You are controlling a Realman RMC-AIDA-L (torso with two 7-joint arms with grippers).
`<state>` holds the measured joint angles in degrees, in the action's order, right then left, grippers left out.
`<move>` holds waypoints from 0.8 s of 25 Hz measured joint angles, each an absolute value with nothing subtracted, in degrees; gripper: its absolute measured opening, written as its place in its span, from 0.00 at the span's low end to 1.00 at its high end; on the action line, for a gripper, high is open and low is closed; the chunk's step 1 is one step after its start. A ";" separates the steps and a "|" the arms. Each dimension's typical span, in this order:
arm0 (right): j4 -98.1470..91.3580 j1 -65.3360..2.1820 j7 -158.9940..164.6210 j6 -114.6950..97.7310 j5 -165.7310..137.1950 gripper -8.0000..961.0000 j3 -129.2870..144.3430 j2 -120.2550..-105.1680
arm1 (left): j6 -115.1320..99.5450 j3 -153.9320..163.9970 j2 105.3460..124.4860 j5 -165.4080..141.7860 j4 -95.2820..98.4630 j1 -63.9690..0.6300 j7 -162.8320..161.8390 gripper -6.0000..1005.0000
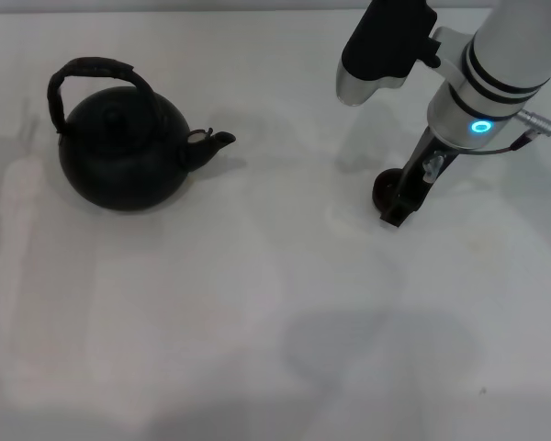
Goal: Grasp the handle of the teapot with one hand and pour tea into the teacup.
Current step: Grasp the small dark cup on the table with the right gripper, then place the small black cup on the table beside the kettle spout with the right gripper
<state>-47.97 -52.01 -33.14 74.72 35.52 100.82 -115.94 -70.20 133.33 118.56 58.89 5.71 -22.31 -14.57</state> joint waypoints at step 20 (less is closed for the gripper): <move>-57.05 -58.58 -34.14 73.36 42.50 0.75 112.00 -116.20 | -70.22 133.78 118.66 58.71 5.80 -22.41 -14.50 0.83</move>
<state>-57.05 -58.58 -34.14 73.36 42.50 112.00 -116.20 -70.22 133.78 118.66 58.71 5.80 -22.41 -14.50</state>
